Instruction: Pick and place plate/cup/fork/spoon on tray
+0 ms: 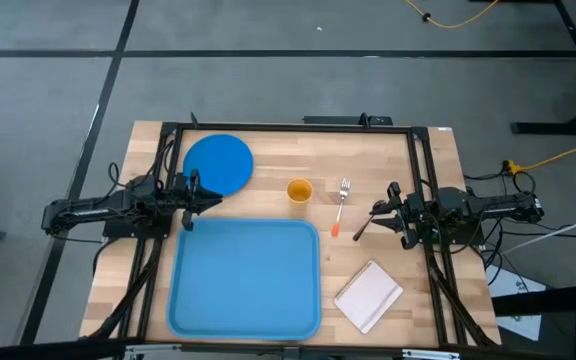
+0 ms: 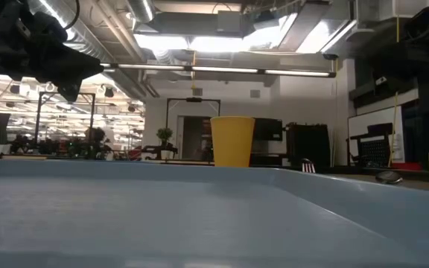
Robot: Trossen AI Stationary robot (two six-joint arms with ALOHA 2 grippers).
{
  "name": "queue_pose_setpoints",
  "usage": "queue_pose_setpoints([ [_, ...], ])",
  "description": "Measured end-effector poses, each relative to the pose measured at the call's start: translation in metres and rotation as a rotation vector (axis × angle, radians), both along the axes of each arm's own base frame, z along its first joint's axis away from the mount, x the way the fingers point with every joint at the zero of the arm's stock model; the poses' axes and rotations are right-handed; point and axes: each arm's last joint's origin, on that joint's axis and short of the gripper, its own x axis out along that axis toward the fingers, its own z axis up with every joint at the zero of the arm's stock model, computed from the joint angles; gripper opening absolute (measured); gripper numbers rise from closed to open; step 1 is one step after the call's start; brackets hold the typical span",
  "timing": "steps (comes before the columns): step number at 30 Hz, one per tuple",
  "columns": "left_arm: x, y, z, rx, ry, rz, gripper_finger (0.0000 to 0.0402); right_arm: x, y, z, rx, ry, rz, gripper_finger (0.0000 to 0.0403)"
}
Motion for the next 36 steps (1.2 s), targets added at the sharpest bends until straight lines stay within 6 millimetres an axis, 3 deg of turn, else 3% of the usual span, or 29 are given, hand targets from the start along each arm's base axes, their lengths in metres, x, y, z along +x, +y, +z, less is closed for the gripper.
queue_pose_setpoints([
  [14,0.000,0.000,0.000,0.000,0.000,0.000,0.0059,-0.001,0.000,0.009,0.323,-0.051,0.022,0.0107],
  [27,0.000,0.000,0.000,0.000,0.000,0.000,0.0059,-0.002,-0.006,0.016,0.330,-0.149,-0.148,0.0107],
  [31,0.000,0.000,0.000,0.000,0.000,0.000,0.0059,-0.006,-0.003,0.033,0.359,-0.309,-0.007,0.0107],
  [36,0.000,0.000,0.000,0.000,0.000,0.000,0.0059,-0.023,0.001,0.065,0.205,-0.682,0.204,0.0107],
])
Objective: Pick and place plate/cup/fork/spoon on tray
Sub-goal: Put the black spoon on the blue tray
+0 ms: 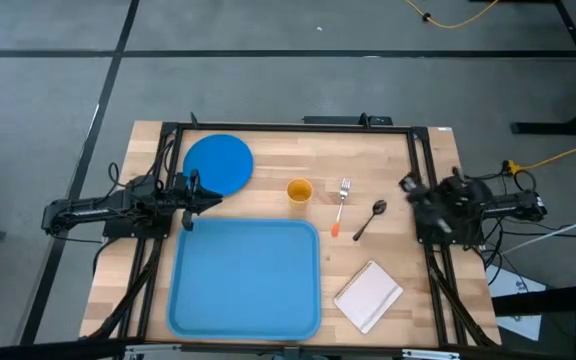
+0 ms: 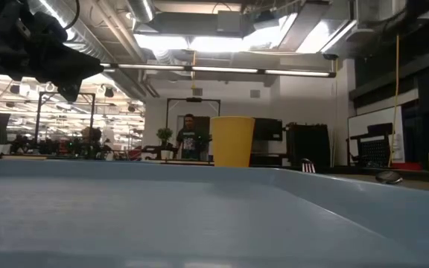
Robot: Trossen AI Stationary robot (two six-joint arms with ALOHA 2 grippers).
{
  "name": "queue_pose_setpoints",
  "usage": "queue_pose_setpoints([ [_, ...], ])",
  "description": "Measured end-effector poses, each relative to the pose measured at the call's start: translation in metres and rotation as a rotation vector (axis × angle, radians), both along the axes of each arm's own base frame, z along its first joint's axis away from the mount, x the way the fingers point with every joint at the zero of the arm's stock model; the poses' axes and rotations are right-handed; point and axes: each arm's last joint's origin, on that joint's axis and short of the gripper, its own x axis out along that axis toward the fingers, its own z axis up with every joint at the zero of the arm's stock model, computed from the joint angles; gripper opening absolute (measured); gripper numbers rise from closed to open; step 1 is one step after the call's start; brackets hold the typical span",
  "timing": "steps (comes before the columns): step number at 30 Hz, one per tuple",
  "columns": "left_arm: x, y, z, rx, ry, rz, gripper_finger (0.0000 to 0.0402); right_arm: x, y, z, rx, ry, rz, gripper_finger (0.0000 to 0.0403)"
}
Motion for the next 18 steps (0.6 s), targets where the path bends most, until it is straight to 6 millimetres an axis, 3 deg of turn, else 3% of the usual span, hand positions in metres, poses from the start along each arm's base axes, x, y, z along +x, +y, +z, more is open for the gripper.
queue_pose_setpoints([
  [3,0.000,0.000,0.000,0.000,0.000,0.000,0.0059,-0.001,0.001,0.017,-0.086,-0.048,-0.010,0.0107],
  [5,0.000,0.000,0.000,0.000,0.000,0.000,0.0059,0.006,0.002,0.029,-0.126,0.023,-0.033,0.0107],
  [11,0.000,0.000,0.000,0.000,0.000,0.000,0.0059,0.052,0.002,0.056,-0.027,0.545,-0.147,0.0107],
  [15,0.000,0.000,0.000,0.000,0.000,0.000,0.0059,0.084,0.004,0.057,0.094,0.932,-0.174,0.0107],
  [18,0.000,0.000,0.000,0.000,0.000,0.000,0.0059,0.100,0.006,0.058,0.160,1.127,-0.161,0.0107],
])
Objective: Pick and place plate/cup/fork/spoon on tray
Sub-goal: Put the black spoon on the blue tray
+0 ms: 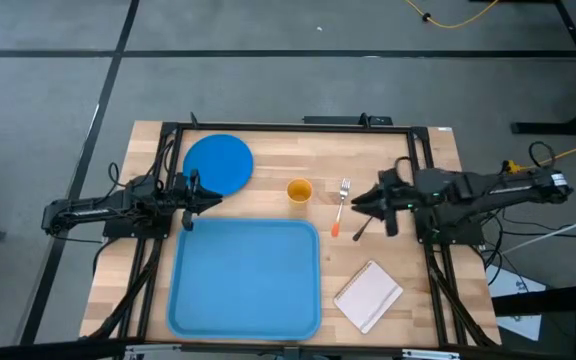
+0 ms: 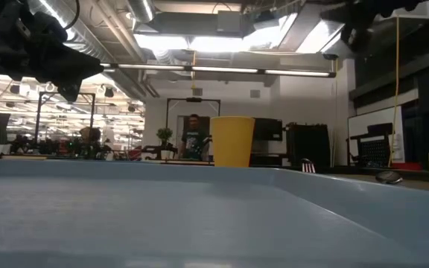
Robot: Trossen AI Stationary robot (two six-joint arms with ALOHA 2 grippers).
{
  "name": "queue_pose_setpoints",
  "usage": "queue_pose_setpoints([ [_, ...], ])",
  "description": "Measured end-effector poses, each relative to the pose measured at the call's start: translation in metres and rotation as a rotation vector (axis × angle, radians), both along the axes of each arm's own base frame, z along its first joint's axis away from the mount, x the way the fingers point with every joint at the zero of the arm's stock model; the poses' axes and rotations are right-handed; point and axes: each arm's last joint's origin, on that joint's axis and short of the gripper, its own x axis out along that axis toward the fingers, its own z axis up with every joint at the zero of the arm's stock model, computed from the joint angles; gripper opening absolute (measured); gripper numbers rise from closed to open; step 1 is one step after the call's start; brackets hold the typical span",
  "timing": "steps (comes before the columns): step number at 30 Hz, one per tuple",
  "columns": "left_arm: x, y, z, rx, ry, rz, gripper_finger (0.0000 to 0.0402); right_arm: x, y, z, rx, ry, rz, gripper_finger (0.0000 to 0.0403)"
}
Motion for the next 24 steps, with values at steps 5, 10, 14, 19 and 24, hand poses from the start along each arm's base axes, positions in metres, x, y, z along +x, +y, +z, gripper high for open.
queue_pose_setpoints([
  [5,0.000,0.000,0.000,0.000,0.000,0.000,0.0059,0.019,0.004,0.000,0.103,0.240,-0.008,0.0107],
  [10,0.000,0.000,0.000,0.000,0.000,0.001,0.0059,0.027,0.005,-0.010,0.161,0.470,-0.080,0.0107],
  [14,0.000,0.000,0.000,0.000,0.000,0.000,0.0059,0.023,0.004,-0.037,0.198,0.712,-0.193,0.0107],
  [19,0.000,0.000,0.000,0.000,0.000,0.000,0.0059,0.010,0.002,-0.080,0.212,1.037,-0.342,0.0107],
  [24,0.000,0.000,0.000,0.000,0.000,0.000,0.0059,0.003,0.001,-0.113,0.173,1.166,-0.373,0.0107],
])
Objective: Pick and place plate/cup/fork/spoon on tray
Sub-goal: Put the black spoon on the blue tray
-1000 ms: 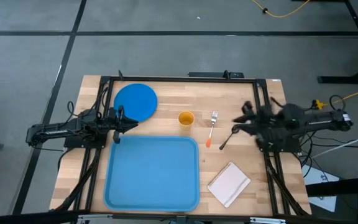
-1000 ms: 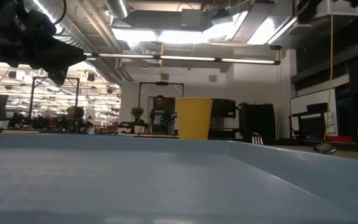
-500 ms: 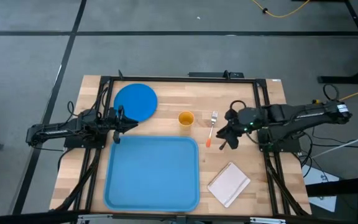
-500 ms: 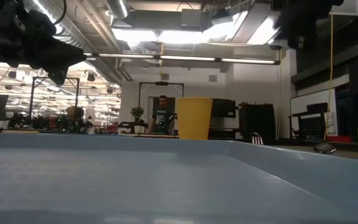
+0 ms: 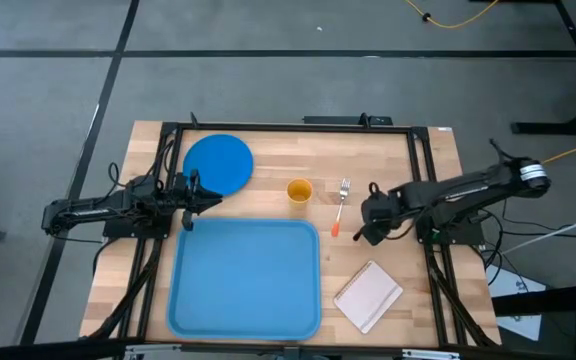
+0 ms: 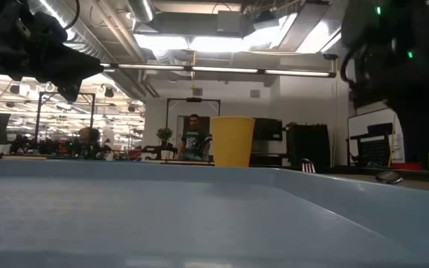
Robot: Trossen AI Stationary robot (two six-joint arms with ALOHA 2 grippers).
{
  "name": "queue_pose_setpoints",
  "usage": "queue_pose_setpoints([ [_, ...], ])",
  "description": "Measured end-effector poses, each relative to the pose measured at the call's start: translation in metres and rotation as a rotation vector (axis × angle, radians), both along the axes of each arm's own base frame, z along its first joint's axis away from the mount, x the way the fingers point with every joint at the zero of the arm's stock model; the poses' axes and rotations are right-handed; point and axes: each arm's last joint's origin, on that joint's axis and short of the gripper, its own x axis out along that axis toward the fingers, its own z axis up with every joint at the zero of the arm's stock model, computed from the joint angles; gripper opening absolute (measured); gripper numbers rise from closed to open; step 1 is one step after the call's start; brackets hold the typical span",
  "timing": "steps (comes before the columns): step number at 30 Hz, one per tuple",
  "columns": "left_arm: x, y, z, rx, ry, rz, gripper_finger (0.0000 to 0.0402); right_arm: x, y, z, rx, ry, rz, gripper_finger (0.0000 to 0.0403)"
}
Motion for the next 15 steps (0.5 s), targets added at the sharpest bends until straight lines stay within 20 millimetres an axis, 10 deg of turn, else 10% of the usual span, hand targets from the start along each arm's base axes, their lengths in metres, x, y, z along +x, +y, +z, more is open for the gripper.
queue_pose_setpoints([
  [15,0.000,0.000,0.000,0.000,0.000,0.000,0.0059,-0.016,-0.021,-0.040,-0.191,0.210,-0.074,0.0107],
])
